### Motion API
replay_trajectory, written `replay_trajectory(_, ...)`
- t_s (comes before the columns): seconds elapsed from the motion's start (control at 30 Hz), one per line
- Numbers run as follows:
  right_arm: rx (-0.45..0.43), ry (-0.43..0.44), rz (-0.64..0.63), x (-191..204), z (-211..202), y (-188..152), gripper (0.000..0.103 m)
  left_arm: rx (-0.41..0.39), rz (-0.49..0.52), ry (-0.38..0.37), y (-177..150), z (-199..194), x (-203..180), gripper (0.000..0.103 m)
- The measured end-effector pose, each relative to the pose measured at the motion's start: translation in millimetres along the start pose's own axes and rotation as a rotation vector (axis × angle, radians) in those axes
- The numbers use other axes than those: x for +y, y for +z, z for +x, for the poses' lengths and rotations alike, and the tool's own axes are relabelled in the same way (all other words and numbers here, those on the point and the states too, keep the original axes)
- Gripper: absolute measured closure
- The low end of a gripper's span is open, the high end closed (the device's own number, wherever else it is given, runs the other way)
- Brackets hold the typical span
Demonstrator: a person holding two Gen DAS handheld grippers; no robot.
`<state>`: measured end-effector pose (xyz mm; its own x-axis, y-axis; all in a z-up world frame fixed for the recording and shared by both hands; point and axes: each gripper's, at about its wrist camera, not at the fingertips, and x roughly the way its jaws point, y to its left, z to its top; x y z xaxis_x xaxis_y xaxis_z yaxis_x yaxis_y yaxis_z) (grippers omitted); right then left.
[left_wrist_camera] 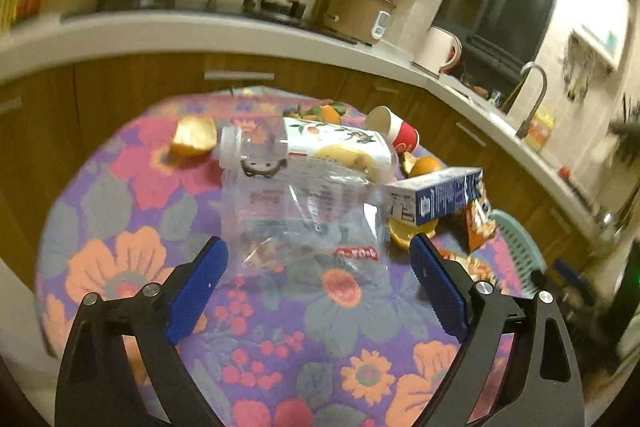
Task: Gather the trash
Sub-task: 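Grasp the clear plastic bag with the left gripper while the right grasps the panda snack bag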
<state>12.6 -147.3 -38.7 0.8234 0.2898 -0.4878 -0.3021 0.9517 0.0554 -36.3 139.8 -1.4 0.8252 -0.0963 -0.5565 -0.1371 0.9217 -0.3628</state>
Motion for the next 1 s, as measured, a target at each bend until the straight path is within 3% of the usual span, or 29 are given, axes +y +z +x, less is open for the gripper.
replay_trajectory(0.17,0.055,0.086,0.024,1,14,5,0.009,0.064,-0.045,-0.011,15,30,16,0.015)
replay_trajectory(0.23,0.078,0.117,0.023,2,20,9,0.009,0.099,-0.043,0.036,17,45,18,0.015)
replay_trajectory(0.33,0.135,0.187,0.008,8,30,11,0.009,0.144,-0.067,0.022,16,61,24,0.022)
replay_trajectory(0.5,0.212,0.217,-0.016,19,50,11,0.01,0.185,-0.102,-0.009,9,77,26,0.037)
replay_trajectory(0.57,0.243,0.211,-0.029,21,58,8,0.016,0.188,-0.092,-0.009,6,79,24,0.046)
replay_trajectory(0.6,0.256,0.208,-0.033,22,62,7,0.018,0.183,-0.089,-0.006,6,78,24,0.056)
replay_trajectory(0.67,0.293,0.222,-0.032,22,69,3,0.032,0.189,-0.098,-0.024,3,77,23,0.067)
replay_trajectory(0.7,0.304,0.229,-0.03,22,71,1,0.032,0.184,-0.101,-0.033,1,75,22,0.071)
replay_trajectory(0.83,0.293,0.227,-0.041,22,68,-2,0.038,0.165,-0.081,-0.051,-4,66,16,0.081)
replay_trajectory(1.0,0.246,0.233,-0.047,18,53,-3,0.047,0.129,-0.065,-0.089,-12,43,4,0.085)
